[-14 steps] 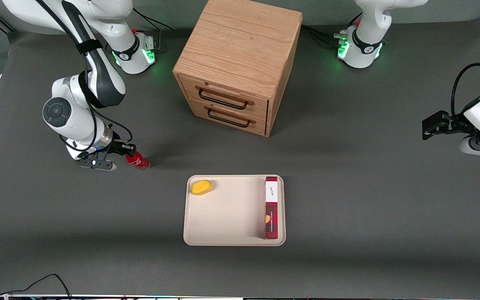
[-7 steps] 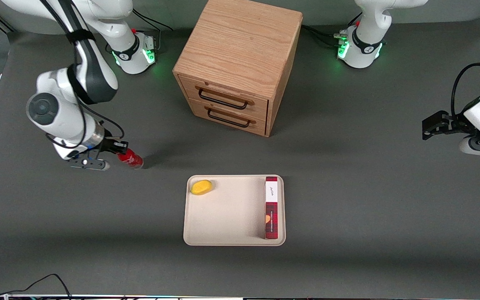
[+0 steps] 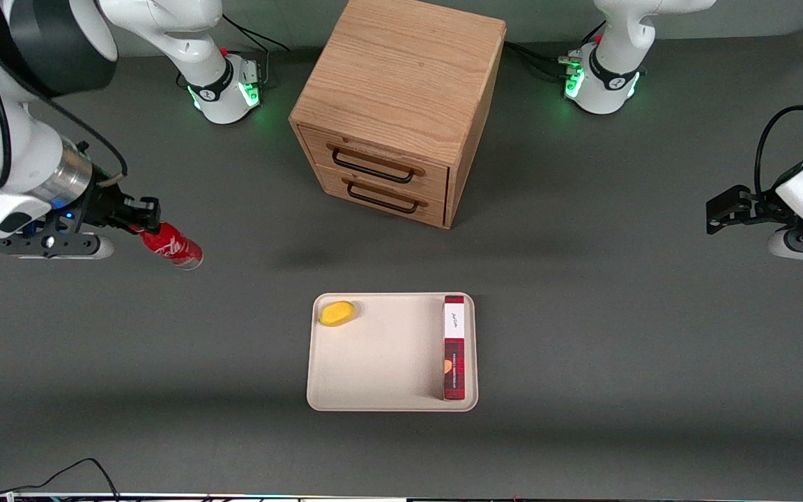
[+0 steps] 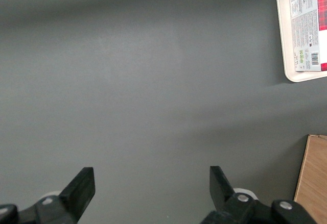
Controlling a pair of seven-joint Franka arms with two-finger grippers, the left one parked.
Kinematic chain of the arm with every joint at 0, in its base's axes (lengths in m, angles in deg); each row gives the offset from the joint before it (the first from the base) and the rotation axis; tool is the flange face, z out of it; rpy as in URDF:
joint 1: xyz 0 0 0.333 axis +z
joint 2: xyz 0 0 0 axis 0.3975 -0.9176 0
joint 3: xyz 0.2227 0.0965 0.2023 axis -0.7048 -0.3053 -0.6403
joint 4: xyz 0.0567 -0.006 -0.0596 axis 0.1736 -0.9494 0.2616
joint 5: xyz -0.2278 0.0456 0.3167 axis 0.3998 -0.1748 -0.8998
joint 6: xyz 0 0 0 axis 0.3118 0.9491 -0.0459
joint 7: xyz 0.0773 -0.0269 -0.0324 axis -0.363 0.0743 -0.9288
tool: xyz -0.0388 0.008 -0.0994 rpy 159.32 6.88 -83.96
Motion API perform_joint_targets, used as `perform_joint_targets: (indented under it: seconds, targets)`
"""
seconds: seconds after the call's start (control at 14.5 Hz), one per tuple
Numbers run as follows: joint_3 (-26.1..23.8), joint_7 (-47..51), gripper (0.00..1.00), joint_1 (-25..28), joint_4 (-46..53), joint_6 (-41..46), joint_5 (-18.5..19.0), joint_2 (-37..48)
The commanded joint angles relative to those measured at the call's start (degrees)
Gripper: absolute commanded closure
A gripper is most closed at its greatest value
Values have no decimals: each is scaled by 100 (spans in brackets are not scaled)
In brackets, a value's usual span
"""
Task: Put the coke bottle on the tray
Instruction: 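Lift the held bottle off the table with the right gripper, then carry the bottle over the cream tray and lower it beside the yellow object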
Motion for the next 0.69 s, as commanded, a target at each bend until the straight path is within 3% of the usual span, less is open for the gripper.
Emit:
perform_joint_targets:
  seconds: [0.0,0.14,0.48,0.62]
  targets:
    - [-308,1242,100,413,2189,588,238,-1638]
    - [-537,2166,100,764,2861,440,615,-2448]
    - [-617,4049,100,1276,2960,-1342,1468,-3733]
    - [-617,4358,100,1285,2951,-1862,1505,-4024]
